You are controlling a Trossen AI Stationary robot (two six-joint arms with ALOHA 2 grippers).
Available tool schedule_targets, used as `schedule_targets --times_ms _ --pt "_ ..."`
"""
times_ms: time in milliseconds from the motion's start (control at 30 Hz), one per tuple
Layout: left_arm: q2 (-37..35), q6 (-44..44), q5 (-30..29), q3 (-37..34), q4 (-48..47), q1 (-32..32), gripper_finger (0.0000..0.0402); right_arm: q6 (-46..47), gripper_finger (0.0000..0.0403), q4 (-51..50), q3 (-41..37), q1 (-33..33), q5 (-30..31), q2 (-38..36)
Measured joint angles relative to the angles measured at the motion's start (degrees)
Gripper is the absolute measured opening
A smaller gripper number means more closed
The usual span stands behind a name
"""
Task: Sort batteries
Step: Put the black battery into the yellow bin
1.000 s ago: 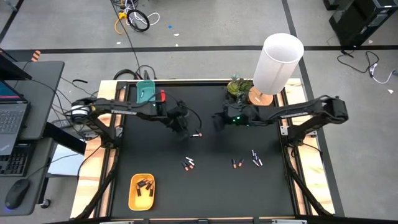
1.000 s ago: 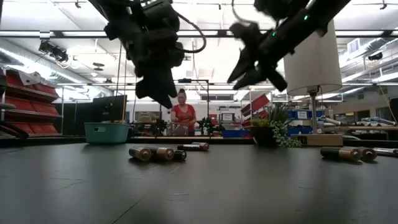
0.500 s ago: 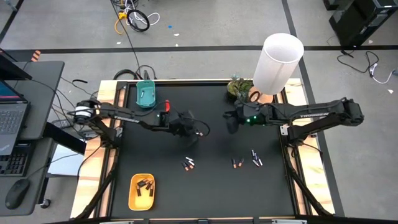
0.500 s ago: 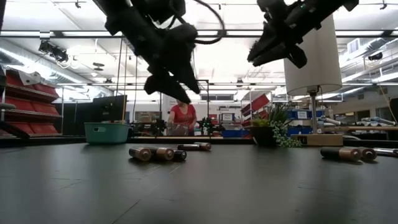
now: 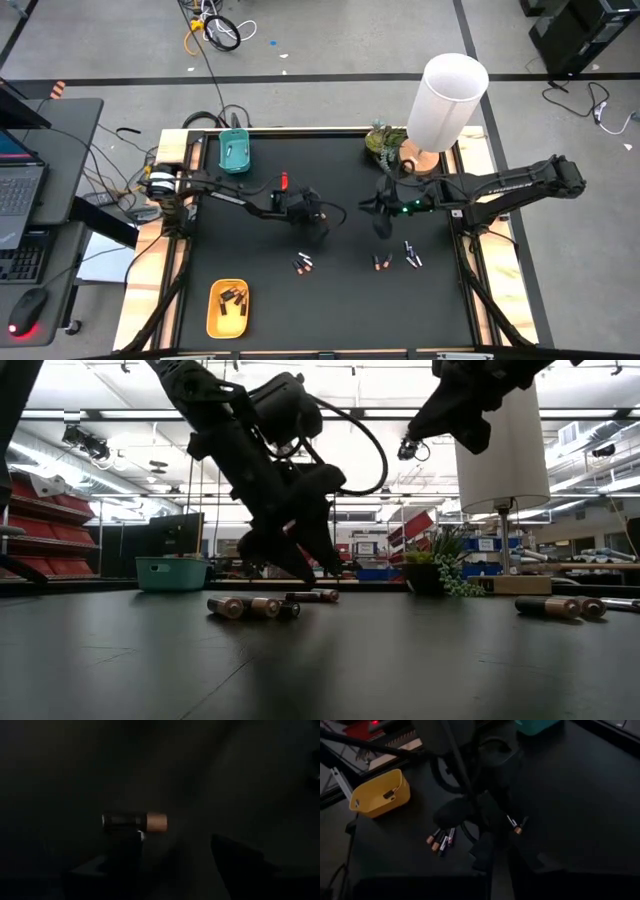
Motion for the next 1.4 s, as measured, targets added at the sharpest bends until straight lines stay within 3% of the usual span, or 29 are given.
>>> schedule_targets --times_ms 467,700,1133,1400 --pt "-0.4 5.0 -1.8 1.1 -1.6 1.5 0.0271 -1.1 0.0073 -0.4 0.0 -0.4 0.1 0.0" --pt "-0.4 7.4 2.3 1.1 -1.6 3.3 0.0271 -1.1 0.0072 -0.8 0.0 -0.5 0.1 0.0" --pt "-0.4 2.0 9.0 1.1 2.5 6.2 0.0284 -1.5 0.0072 -0.8 0.0 -0.5 0.1 0.0" --pt "-0.4 -3.8 11.0 1.1 4.8 7.5 0.0257 -1.5 0.0069 -0.9 0.0 -0.5 0.1 0.0"
